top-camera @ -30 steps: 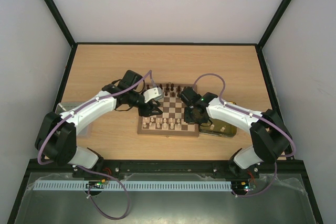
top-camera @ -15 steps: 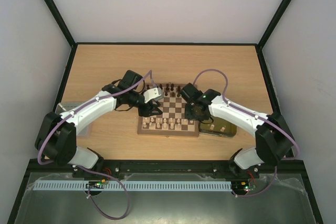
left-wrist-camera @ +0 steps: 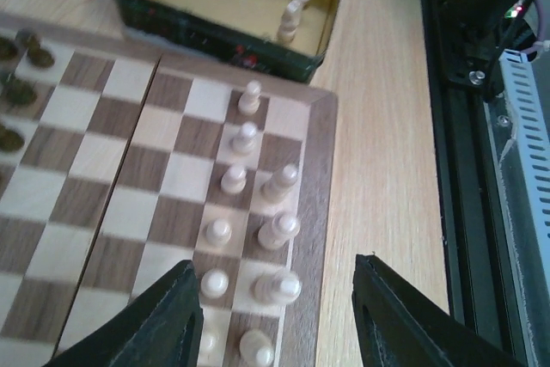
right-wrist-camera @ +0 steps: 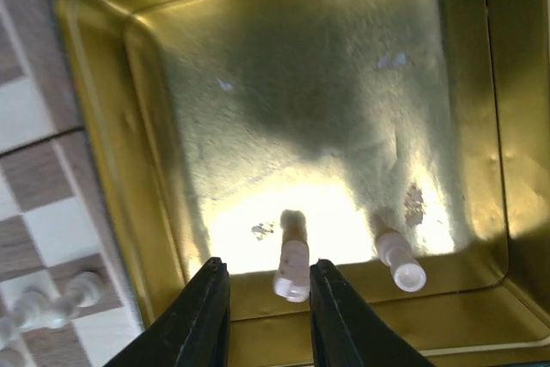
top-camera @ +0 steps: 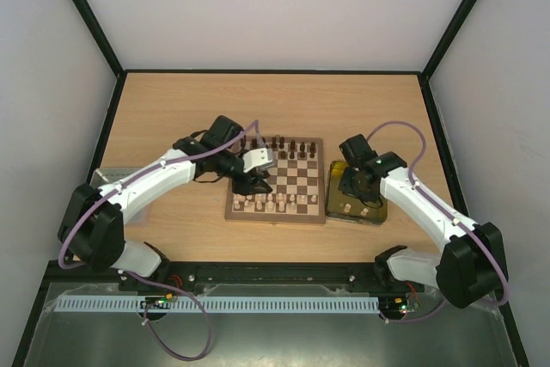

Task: Set up the chess pieces on the board
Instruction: Pick up the chess piece from the storage box, then place the chess piece on the chessboard.

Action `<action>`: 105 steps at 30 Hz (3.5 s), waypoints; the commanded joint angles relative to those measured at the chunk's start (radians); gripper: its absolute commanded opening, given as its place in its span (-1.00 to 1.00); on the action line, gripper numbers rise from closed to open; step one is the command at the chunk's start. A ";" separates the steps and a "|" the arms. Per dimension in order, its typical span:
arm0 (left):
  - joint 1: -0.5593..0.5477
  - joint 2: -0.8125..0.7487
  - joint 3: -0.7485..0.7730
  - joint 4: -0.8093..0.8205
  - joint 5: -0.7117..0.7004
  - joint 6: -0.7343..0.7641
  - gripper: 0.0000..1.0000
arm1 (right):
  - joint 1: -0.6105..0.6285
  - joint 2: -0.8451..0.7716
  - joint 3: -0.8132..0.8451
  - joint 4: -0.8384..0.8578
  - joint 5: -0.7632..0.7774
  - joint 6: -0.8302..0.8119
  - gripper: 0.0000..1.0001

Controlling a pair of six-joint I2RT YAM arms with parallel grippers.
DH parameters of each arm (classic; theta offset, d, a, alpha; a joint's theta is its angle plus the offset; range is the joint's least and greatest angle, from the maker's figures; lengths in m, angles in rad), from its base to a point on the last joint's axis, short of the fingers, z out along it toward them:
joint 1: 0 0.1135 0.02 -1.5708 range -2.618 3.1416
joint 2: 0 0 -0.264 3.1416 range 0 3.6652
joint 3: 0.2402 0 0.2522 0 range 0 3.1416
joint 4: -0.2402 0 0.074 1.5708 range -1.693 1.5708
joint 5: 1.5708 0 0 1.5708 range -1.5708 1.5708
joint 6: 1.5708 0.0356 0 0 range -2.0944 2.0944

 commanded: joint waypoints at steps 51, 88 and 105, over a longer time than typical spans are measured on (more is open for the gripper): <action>-0.042 0.225 0.269 -0.119 -0.034 0.017 0.05 | -0.054 0.120 -0.157 0.111 -0.114 -0.065 -0.44; -0.037 0.214 0.249 -0.112 -0.041 0.026 0.07 | -0.055 0.111 0.039 -0.048 -0.038 -0.099 -0.82; 0.024 0.174 0.212 -0.101 -0.033 0.029 0.07 | 0.145 0.139 0.178 -0.090 -0.042 0.024 -0.85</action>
